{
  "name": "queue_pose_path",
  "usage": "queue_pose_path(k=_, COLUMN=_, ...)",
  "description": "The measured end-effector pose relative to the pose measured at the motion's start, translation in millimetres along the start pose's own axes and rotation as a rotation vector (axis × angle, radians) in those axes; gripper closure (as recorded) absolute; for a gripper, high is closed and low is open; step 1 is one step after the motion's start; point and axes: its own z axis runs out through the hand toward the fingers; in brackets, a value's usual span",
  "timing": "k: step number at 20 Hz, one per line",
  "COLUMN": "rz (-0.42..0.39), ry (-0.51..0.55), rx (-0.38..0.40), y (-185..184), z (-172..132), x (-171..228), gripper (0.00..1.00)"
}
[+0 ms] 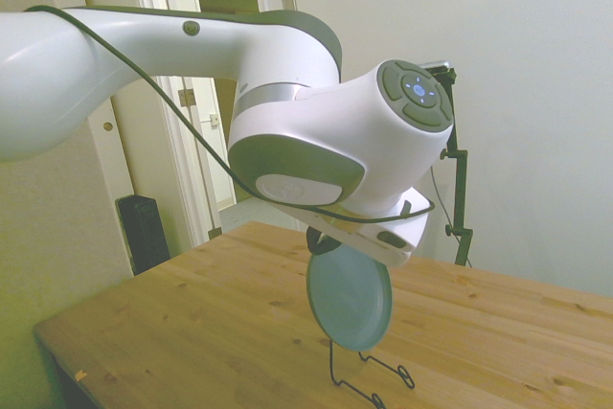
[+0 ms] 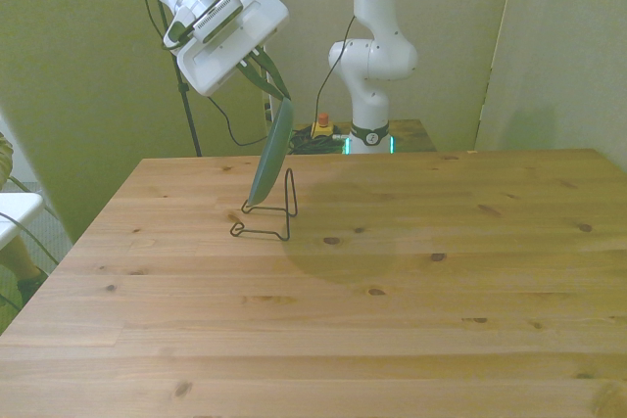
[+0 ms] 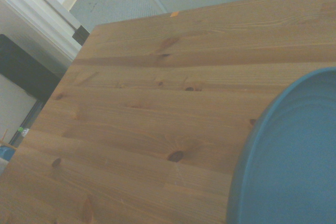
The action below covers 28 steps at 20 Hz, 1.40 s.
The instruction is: Load the plate
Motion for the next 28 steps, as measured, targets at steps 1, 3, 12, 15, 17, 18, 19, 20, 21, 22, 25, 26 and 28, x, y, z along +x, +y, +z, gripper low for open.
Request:
queue_pose_path(k=1, rz=-0.003, ry=-0.001, rx=0.002, y=1.1, z=0.5, x=-1.1, gripper=1.00)
queue_pose_path(k=3, rz=-0.009, ry=-0.004, rx=0.004, y=4.6, z=2.0, x=-2.3, gripper=1.00)
queue_pose_path(k=12, rz=-0.024, ry=-0.006, rx=0.004, y=19.1, z=2.5, x=-1.4, gripper=1.00)
queue_pose_path(k=15, rz=-0.023, ry=-0.008, rx=0.003, y=25.6, z=3.6, x=0.3, gripper=1.00)
queue_pose_path(k=17, rz=-0.022, ry=-0.010, rx=0.001, y=30.5, z=4.1, x=2.4, gripper=1.00)
queue_pose_path(k=18, rz=-0.021, ry=-0.010, rx=0.000, y=32.8, z=4.4, x=3.5, gripper=1.00)
queue_pose_path(k=19, rz=-0.021, ry=-0.010, rx=-0.001, y=34.8, z=4.4, x=4.3, gripper=1.00)
queue_pose_path(k=20, rz=-0.021, ry=-0.010, rx=-0.002, y=36.0, z=4.4, x=5.4, gripper=1.00)
queue_pose_path(k=21, rz=-0.021, ry=-0.009, rx=-0.004, y=36.8, z=4.2, x=6.7, gripper=1.00)
queue_pose_path(k=22, rz=-0.021, ry=-0.010, rx=-0.006, y=37.3, z=4.7, x=8.0, gripper=1.00)
queue_pose_path(k=25, rz=-0.023, ry=-0.016, rx=-0.008, y=39.7, z=8.0, x=9.8, gripper=1.00)
queue_pose_path(k=26, rz=-0.023, ry=-0.018, rx=-0.008, y=40.7, z=9.0, x=10.3, gripper=1.00)
queue_pose_path(k=28, rz=-0.022, ry=-0.021, rx=-0.009, y=42.8, z=10.9, x=11.2, gripper=1.00)
